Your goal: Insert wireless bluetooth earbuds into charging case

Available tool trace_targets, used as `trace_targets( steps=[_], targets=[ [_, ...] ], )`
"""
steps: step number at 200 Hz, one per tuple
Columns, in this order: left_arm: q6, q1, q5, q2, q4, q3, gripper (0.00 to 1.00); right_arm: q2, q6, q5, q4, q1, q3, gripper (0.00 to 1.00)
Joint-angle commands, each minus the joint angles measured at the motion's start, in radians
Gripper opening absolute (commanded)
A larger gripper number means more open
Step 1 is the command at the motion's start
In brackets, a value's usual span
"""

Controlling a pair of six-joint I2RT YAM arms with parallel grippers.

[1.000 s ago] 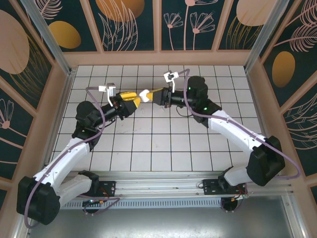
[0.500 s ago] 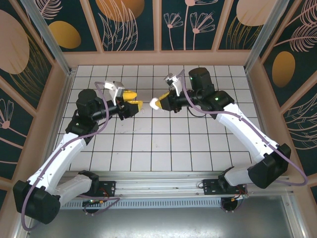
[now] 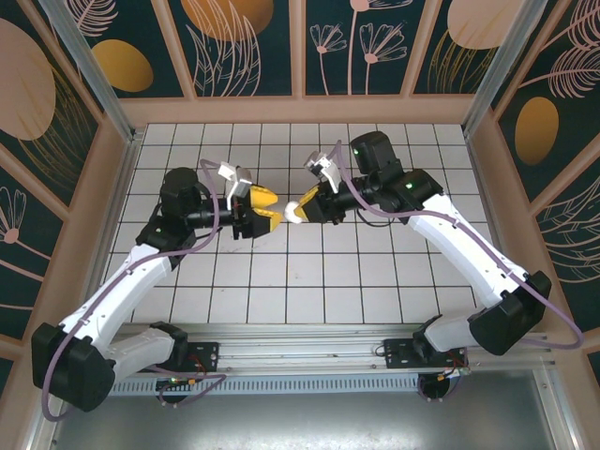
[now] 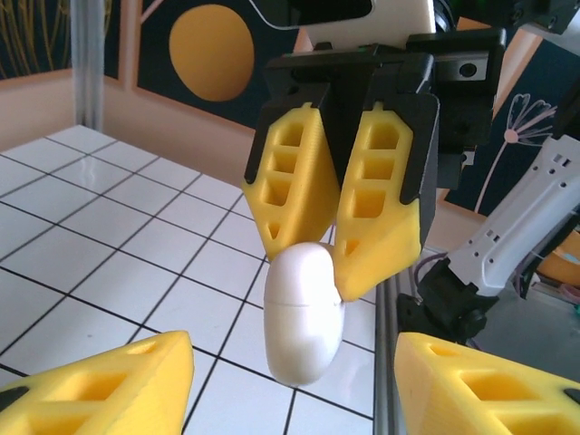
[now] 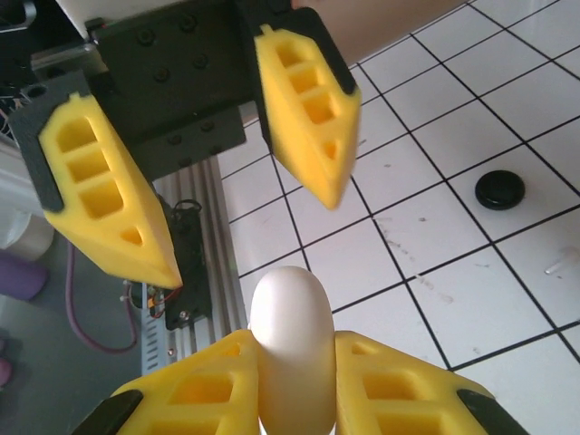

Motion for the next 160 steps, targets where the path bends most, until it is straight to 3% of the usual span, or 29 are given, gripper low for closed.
trace_targets(
  steps=[1, 97, 143, 160],
  targets=[
    [0.023, -0.028, 0.033, 0.024, 0.029, -0.008, 0.59, 0.008, -0.027, -0.041, -0.012, 0.013, 0.035, 0.21],
    [0.029, -0.053, 0.092, 0.079, 0.015, -0.005, 0.46, 0.011, -0.029, -0.069, -0.014, 0.017, 0.051, 0.22],
    [-0.007, -0.053, 0.120, 0.086, 0.060, -0.007, 0.45, 0.017, -0.032, -0.069, -0.018, 0.024, 0.050, 0.22],
    [-0.021, -0.053, 0.123, 0.089, 0.071, -0.004, 0.36, 0.019, -0.032, -0.066, -0.017, 0.024, 0.047, 0.22]
  ],
)
